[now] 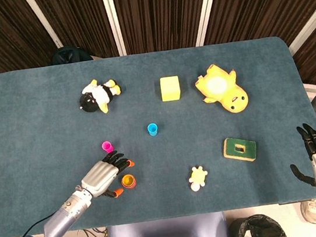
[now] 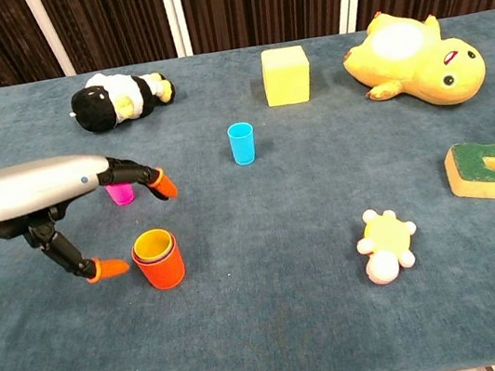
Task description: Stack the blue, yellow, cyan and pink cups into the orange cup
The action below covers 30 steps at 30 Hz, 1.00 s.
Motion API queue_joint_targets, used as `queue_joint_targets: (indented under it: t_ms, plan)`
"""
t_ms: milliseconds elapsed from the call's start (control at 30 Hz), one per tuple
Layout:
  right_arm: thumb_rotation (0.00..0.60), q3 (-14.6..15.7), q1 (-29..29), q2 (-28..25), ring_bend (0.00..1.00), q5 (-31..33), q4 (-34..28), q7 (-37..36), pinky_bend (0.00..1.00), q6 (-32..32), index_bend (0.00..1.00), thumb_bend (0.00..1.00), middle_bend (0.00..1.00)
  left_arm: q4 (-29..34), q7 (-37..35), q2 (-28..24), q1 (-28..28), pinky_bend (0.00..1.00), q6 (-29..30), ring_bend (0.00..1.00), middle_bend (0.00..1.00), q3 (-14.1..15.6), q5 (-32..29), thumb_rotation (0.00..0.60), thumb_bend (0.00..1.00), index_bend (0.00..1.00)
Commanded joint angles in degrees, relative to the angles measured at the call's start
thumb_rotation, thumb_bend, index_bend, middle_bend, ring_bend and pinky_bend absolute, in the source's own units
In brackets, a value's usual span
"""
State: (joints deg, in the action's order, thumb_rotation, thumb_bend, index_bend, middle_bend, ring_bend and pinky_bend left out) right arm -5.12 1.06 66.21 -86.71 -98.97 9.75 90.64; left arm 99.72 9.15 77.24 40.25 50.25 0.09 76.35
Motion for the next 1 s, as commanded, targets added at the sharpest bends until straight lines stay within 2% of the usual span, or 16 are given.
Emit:
queue_joint_targets:
  t_ms: [33, 167, 300, 567, 867, 1000]
  plan:
    - [0.600, 0.01, -0.02, 0.01, 0.14, 0.01, 0.01, -0.02, 0.06, 0.02, 0.05, 0.32, 0.07, 0.87, -0.69, -0.03, -0.77, 0.03, 2.47, 0.05, 0.18, -1.31, -0.03, 0.600, 0.24, 0.19]
    - [0.600, 0.08, -0.12, -0.05, 0.14, -0.12, 0.04, -0.10, 0.06, 0.17, 0.05, 0.32, 0.07, 0.69, -2.59, -0.04, -1.73, 0.03, 5.29, 0.05, 0.19, -2.58, 0.86, 0.600, 0.24, 0.19]
    - [0.600, 0.04, 0.00, 0.00, 0.14, -0.09, 0.04, 0.00, 0.06, 0.00, 0.05, 0.32, 0.07, -0.56, -3.87, -0.32, -1.51, 0.03, 5.54, 0.05, 0.19, -4.10, -0.02, 0.600, 0.24, 0.19]
    - [0.600, 0.23, 0.08, 0.31, 0.14, -0.16, -0.01, 0.65, 0.06, -0.25, 0.05, 0.32, 0.07, -7.85, -6.19, 2.99, 3.80, 0.03, -0.62, 0.05, 0.19, -10.04, -6.28, 0.600, 0.24, 0.19]
    - [0.600, 0.27, 0.32, 0.51, 0.14, 0.07, 0.18, 0.88, 0.06, -0.79, 0.05, 0.32, 0.07, -14.31, 0.79, 8.11, 11.44, 0.03, -7.51, 0.05, 0.19, -13.57, -16.27, 0.600, 0.18, 0.17]
    - [0.600, 0.18, 0.13, 0.32, 0.14, 0.11, 0.14, 0.54, 0.06, -0.41, 0.05, 0.32, 0.07, -16.73, 4.57, 10.74, 13.84, 0.03, -7.68, 0.05, 0.19, -14.23, -21.32, 0.600, 0.18, 0.17]
